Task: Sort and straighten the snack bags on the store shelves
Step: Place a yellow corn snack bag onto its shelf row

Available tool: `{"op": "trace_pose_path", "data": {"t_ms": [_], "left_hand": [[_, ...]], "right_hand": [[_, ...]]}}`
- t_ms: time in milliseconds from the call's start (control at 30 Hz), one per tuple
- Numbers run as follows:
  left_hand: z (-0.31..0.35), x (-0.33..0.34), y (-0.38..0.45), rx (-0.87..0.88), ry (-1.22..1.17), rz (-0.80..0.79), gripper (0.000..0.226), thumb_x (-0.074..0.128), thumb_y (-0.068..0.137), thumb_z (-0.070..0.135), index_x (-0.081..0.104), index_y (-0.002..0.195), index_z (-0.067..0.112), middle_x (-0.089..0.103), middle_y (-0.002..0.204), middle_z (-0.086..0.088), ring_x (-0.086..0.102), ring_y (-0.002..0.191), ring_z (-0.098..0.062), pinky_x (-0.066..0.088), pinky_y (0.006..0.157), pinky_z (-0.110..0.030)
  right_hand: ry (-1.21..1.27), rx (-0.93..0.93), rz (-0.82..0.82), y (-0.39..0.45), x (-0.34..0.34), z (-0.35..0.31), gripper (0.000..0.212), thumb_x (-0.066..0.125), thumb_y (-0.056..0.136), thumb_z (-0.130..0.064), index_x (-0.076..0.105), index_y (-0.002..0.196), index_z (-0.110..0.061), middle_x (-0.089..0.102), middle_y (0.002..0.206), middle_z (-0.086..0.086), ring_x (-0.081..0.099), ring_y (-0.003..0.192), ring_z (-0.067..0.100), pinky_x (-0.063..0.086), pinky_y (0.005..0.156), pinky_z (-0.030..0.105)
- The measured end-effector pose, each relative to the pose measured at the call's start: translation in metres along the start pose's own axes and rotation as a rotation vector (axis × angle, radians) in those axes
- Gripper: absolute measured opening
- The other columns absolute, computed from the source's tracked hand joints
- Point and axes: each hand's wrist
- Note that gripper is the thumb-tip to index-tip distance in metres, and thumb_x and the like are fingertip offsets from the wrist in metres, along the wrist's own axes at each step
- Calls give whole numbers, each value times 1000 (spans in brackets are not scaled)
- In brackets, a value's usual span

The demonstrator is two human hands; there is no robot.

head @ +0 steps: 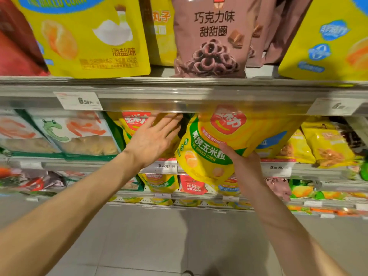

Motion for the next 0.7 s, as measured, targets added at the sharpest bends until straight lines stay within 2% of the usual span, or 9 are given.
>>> {"op": "trace_pose_path", "data": {"t_ms": [100, 200, 300, 367, 433, 500, 567, 633, 700], "left_hand": [[0, 12, -4, 24, 14, 40, 55, 39, 102, 15, 28, 156, 8, 8, 169, -16, 1, 157, -34, -3, 123, -54], [1, 12, -5, 29, 16, 89, 50, 52, 99, 13, 45, 148, 6, 26, 165, -17, 12, 156, -35, 1, 123, -55], [1, 13, -7, 37, 37, 101, 51, 55, 99, 12, 44, 148, 4, 27, 164, -17, 14, 155, -35, -5, 122, -54], [0, 12, -8, 45, 44, 91, 49, 52, 100, 12, 44, 148, 4, 27, 164, -17, 15, 155, -35, -4, 123, -54], [0, 9, -9, 56, 25, 85, 49, 46, 99, 12, 45, 147, 4, 27, 164, -18, 16, 155, -35, -4, 122, -53], [1, 6, -7, 59, 12, 60, 55, 35, 97, 13, 38, 152, 5, 20, 166, -19, 8, 156, -36, -7, 122, -54], [4, 5, -6, 43, -14, 15, 62, 31, 95, 15, 28, 156, 7, 10, 168, -18, -1, 157, -35, -8, 122, -54], [6, 3, -7, 12, -71, 24, 64, 39, 95, 17, 27, 157, 8, 8, 169, -17, 0, 157, -34, -6, 123, -54], [8, 1, -10, -22, -140, 85, 67, 51, 90, 20, 37, 154, 7, 16, 167, -19, 12, 156, -35, 3, 124, -54]], "right_hand": [[23, -17, 26, 4, -2, -2, 43, 85, 80, -29, 66, 119, -28, 75, 115, -9, 69, 108, 13, 54, 92, 36], [18, -27, 29, 7, -7, -7, 35, 85, 81, -26, 67, 111, -32, 76, 111, -10, 70, 108, 14, 55, 93, 40], [11, -31, 23, 11, -9, -9, 29, 83, 84, -22, 68, 106, -32, 77, 108, -8, 73, 100, 13, 61, 82, 40], [-3, -35, 33, 15, -5, -11, 25, 81, 85, -22, 67, 103, -30, 74, 100, -11, 70, 89, 3, 63, 67, 27], [-23, -45, 14, 21, 3, -11, 25, 81, 86, -22, 65, 105, -25, 71, 96, -13, 68, 73, -4, 54, 50, 13], [-78, -29, -19, 25, 13, -9, 24, 82, 85, -24, 67, 104, -23, 71, 93, -11, 69, 63, -2, 53, 45, 16], [-132, -18, -64, 30, 25, -7, 18, 83, 84, -25, 69, 97, -26, 73, 89, -12, 70, 74, 5, 60, 49, 27], [-157, -19, -104, 35, 34, -7, 15, 82, 85, -25, 70, 91, -30, 74, 83, -19, 71, 80, 8, 62, 51, 32], [-176, -40, -139, 40, 39, -11, 15, 82, 86, -23, 70, 89, -31, 73, 79, -21, 72, 79, 11, 60, 47, 28]]}}
Point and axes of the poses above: each hand's wrist, its own y-axis towards the middle knuckle, its own x-axis out of the palm, z = x × y
